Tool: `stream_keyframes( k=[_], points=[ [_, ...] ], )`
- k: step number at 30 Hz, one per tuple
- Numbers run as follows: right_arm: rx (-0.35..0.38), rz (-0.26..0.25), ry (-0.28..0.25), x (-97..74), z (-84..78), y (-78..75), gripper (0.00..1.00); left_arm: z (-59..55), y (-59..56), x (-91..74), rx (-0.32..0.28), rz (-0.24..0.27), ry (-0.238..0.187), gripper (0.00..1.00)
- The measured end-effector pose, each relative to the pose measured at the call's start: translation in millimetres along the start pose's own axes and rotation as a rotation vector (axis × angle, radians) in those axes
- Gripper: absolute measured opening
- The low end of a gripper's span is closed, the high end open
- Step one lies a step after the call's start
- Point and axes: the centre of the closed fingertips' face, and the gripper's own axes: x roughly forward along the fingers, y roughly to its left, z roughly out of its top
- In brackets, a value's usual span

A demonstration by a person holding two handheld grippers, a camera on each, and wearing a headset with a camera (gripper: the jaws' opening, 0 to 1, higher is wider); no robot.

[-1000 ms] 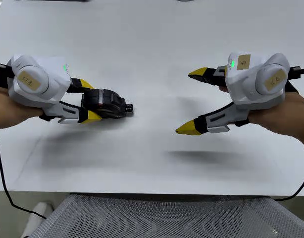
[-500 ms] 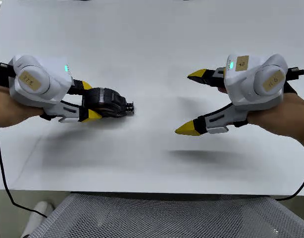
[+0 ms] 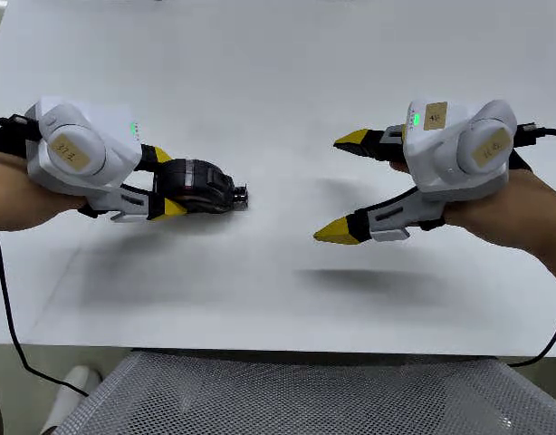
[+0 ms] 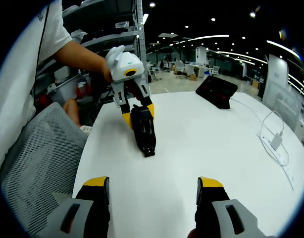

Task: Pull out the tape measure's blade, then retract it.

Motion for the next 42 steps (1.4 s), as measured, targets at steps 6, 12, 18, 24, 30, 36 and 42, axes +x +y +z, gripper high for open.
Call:
stream_keyframes(
  k=[6,12,18,24,30,36,42],
  points=[
    [-0.004,0.012,-0.020,11.2,6.7,-2.4,0.66,-0.6,0.7,0.4,0.017,0.002,0.003,0.27],
    [-0.006,0.029,-0.033,24.9,11.1,-2.3,0.62,-0.5,1.2,0.5,0.034,0.002,0.005,0.26],
    [-0.023,0.049,-0.034,38.1,12.7,0.7,0.58,0.0,1.0,0.8,0.059,-0.004,0.006,0.26],
    [-0.032,0.060,-0.041,48.7,14.7,1.8,0.53,0.7,0.9,0.8,0.072,-0.008,0.004,0.26],
    [-0.037,0.071,-0.043,59.8,15.9,2.7,0.49,0.9,0.9,0.8,0.080,-0.021,0.009,0.26],
    [-0.036,0.081,-0.043,70.7,15.7,3.9,0.44,0.3,1.2,1.0,0.076,-0.018,0.008,0.26],
    [-0.044,0.085,-0.039,77.4,15.7,5.1,0.39,0.2,1.4,1.2,0.072,-0.020,0.009,0.26]
  ],
)
